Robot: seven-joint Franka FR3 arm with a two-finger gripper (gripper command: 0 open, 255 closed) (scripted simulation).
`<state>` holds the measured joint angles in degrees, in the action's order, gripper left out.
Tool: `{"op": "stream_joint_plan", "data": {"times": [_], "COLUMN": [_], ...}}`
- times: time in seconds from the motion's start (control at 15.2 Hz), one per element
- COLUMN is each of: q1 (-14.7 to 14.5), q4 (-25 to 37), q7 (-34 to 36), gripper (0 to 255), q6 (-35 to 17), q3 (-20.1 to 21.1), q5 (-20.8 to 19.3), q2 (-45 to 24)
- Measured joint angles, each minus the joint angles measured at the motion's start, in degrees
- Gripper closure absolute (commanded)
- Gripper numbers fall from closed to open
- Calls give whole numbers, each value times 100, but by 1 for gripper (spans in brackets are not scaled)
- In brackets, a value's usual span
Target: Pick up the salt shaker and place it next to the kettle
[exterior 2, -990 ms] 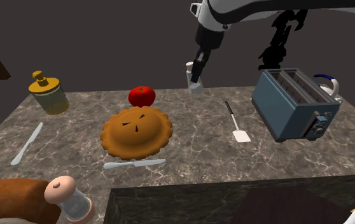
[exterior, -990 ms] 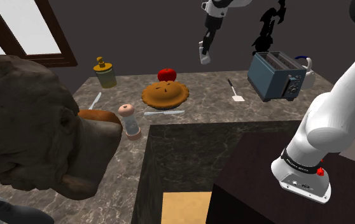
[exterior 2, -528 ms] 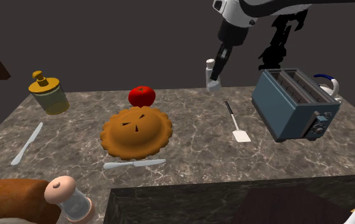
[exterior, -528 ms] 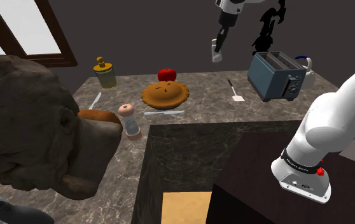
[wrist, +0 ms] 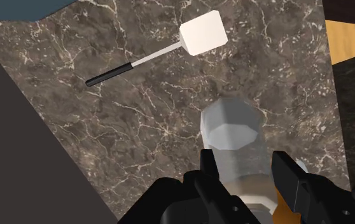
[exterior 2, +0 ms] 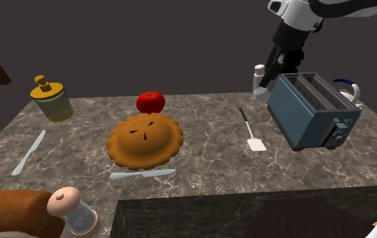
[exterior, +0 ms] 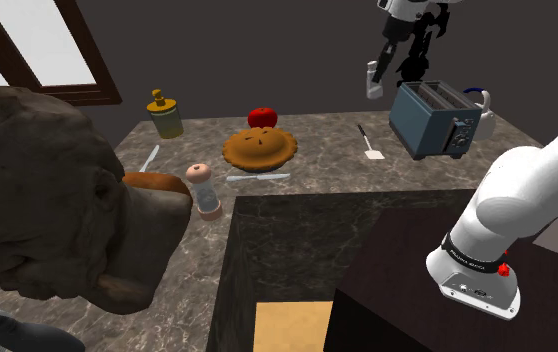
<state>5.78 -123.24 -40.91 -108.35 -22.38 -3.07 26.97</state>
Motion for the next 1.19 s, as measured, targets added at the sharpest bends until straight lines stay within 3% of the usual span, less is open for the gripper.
{"op": "stream_joint_plan", "data": {"times": [0.46, 1.19], "q1": [455, 1092], "q4": [-466, -497], "q7": [-664, -1863], "gripper": [255, 255], "q6": [347, 988], "q3": [-453, -1325], "q5": [-409, -1052], "q2": [845, 1618]}}
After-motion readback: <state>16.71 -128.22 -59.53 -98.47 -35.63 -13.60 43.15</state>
